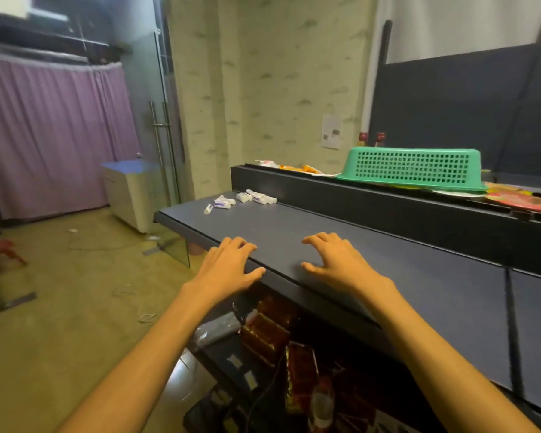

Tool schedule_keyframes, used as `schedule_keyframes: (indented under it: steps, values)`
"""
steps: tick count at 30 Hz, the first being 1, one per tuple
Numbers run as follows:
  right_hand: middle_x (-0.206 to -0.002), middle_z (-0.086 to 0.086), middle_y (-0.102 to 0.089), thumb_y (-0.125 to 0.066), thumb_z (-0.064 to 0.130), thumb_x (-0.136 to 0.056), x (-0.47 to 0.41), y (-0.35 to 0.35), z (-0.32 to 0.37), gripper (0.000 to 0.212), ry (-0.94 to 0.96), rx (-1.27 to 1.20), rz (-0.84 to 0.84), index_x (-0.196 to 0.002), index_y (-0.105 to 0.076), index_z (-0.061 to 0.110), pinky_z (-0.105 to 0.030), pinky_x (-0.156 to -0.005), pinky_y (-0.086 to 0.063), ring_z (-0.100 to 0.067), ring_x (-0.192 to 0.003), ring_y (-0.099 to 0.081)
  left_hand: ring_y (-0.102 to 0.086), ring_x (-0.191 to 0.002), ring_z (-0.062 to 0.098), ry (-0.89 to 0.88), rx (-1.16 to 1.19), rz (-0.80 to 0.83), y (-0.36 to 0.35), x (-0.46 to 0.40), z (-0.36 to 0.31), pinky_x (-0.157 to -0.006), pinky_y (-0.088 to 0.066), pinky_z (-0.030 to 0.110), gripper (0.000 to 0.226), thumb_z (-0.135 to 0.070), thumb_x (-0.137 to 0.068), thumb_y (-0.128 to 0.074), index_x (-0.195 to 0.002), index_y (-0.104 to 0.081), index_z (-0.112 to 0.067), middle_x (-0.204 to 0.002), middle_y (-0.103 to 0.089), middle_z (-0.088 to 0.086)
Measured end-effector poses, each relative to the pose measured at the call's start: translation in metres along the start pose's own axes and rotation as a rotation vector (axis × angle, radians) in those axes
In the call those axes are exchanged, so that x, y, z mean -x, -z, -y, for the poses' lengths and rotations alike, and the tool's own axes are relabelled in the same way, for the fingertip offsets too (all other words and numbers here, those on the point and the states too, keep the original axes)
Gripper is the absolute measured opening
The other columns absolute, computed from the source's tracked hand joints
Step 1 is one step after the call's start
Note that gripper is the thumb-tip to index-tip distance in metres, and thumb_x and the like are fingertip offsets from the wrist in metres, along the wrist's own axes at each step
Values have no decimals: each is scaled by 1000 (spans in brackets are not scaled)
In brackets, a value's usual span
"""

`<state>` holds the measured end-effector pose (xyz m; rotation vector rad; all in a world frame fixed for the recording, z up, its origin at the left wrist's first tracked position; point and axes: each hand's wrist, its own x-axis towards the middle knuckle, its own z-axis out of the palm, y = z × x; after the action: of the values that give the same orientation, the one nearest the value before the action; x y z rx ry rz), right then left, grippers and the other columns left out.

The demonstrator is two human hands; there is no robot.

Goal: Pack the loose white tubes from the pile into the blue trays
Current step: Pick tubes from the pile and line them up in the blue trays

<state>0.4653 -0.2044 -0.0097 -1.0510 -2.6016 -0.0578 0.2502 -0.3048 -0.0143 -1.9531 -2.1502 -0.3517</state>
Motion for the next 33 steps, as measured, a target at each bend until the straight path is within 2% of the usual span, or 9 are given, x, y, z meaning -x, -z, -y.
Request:
schedule_keyframes:
  steps: [6, 17, 27, 33]
  values:
    - [-148, -2, -40, -54, 44, -94, -97, -24, -12, 57, -37, 34, -10, -144, -37, 22, -40, -106, -32, -23, -134, -36, -39, -130, 20, -36, -15, 5, -6, -86, 57, -101, -39, 38, 59, -54, -93, -48, -143, -40, -25, -144, -42, 1]
    - [-146, -2, -43, -58, 43, -92, -230, -58, -4, 58, -100, 111, 33, -143, -38, 23, -36, -101, -36, -21, -128, -40, -38, -133, 20, -76, 87, 14, -59, -197, 169, -106, -36, 40, 59, -55, -92, -49, -142, -41, -25, -146, -40, 0]
    - [-144, -3, -46, -59, 41, -92, -325, -98, 37, 55, -307, 66, 28, -141, -42, 24, -36, -104, -38, -20, -127, -43, -43, -125, 21, -243, 166, 20, -91, -295, 282, -102, -40, 36, 54, -46, -90, -55, -138, -46, -25, -142, -46, 2]
    - [-142, -2, -47, -58, 40, -93, -346, -110, 50, 51, -404, 49, 25, -139, -43, 24, -36, -104, -39, -19, -126, -44, -48, -119, 21, -388, 176, 42, -102, -332, 293, -93, -40, 33, 48, -33, -89, -59, -136, -50, -26, -129, -56, 0]
